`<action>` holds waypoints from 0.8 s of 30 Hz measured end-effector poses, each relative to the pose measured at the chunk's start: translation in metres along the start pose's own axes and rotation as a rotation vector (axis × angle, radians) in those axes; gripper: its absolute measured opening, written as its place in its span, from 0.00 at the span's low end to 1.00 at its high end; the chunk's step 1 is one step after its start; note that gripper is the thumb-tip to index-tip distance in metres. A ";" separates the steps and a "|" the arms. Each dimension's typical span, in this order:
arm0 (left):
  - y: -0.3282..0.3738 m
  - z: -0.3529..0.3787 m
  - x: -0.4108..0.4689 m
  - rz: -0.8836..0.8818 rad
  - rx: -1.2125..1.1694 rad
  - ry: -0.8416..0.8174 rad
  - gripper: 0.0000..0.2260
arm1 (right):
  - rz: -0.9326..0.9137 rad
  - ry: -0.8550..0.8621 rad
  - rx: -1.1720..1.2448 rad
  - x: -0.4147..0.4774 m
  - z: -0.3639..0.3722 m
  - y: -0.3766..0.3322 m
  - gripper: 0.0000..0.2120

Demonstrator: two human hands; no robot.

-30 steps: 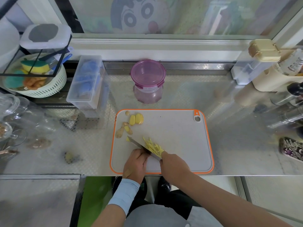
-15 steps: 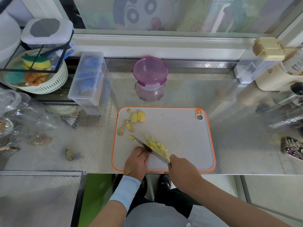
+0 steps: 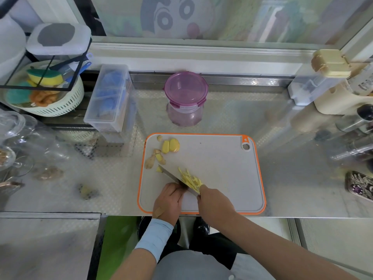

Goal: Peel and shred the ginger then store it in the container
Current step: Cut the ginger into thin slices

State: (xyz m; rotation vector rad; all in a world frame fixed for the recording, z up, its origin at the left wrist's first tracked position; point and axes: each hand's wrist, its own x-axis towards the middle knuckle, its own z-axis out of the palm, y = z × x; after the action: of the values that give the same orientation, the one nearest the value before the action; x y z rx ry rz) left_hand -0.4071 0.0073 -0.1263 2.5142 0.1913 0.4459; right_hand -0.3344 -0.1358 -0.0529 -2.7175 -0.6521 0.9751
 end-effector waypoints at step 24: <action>0.002 0.001 -0.001 0.012 0.009 0.028 0.10 | -0.016 0.020 -0.020 -0.004 -0.001 0.005 0.08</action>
State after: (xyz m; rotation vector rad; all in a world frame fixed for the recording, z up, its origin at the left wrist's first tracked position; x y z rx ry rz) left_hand -0.4076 0.0050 -0.1262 2.5204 0.1894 0.4858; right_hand -0.3350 -0.1424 -0.0513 -2.7318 -0.6826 0.9422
